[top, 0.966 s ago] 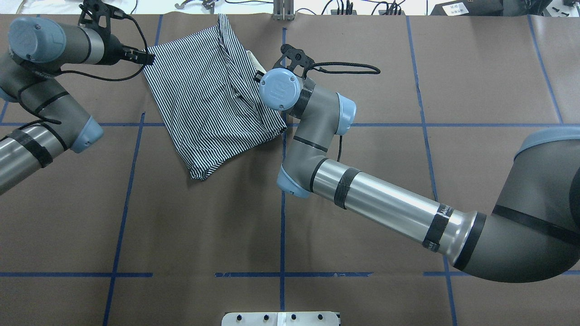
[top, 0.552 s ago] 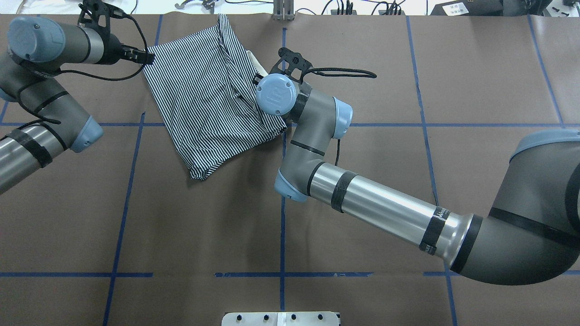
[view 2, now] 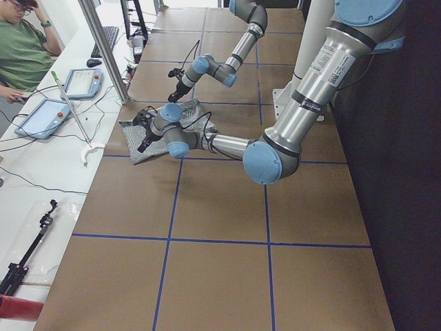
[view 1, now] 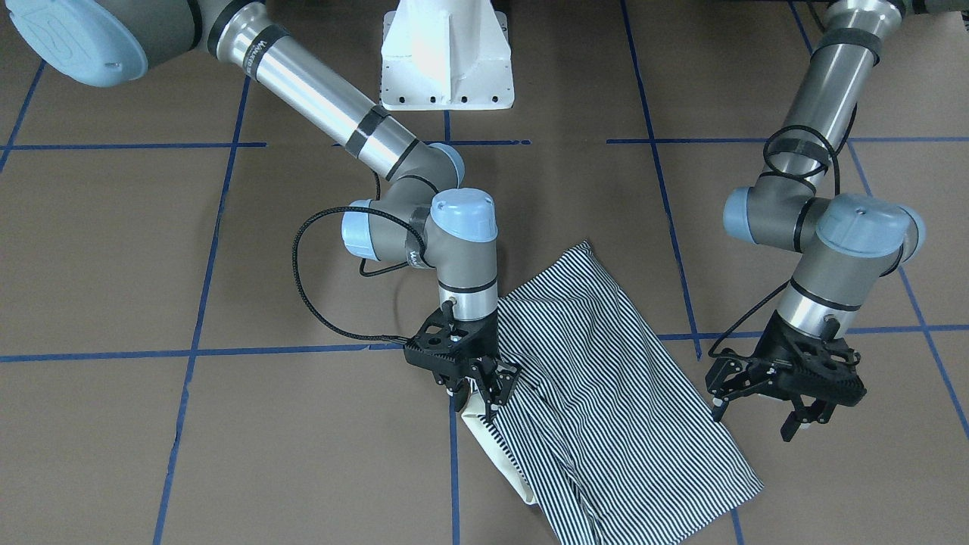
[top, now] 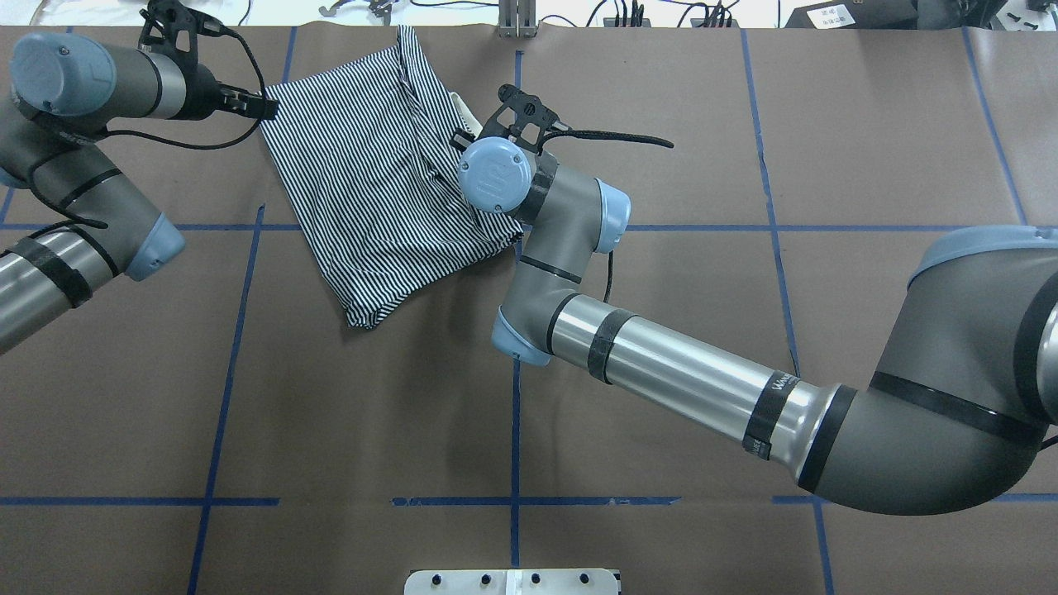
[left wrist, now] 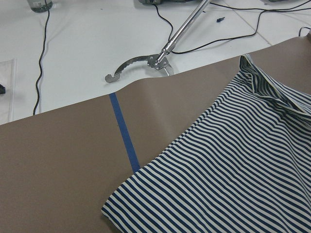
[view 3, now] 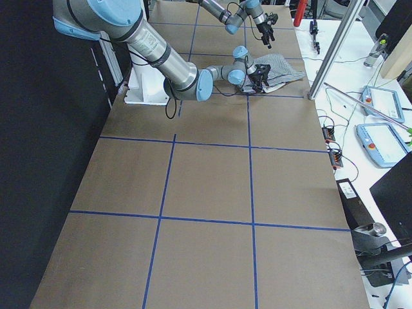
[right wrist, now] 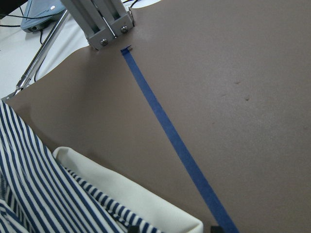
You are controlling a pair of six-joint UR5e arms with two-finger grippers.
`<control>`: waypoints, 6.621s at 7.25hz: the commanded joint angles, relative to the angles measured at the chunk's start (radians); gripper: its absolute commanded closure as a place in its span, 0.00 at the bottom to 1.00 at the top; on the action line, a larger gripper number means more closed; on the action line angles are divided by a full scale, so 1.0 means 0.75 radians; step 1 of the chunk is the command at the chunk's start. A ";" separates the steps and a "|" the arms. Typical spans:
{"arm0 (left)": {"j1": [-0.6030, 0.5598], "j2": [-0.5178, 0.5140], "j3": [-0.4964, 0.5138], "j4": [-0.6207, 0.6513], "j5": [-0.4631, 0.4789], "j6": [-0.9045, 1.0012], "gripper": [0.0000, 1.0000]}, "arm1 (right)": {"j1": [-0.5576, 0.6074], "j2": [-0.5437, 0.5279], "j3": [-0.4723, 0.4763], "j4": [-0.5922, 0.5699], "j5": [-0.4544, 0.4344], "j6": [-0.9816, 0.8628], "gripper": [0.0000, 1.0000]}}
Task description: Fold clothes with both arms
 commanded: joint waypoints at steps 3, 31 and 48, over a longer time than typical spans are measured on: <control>0.001 0.007 -0.002 0.000 0.000 0.002 0.00 | 0.000 0.003 0.032 0.002 0.027 -0.007 1.00; -0.003 0.113 -0.211 0.086 -0.239 -0.002 0.00 | -0.387 -0.908 1.556 -0.749 -0.140 -1.659 0.30; 0.001 0.113 -0.211 0.084 -0.237 -0.002 0.00 | -0.379 -1.028 1.583 -0.753 -0.136 -1.779 1.00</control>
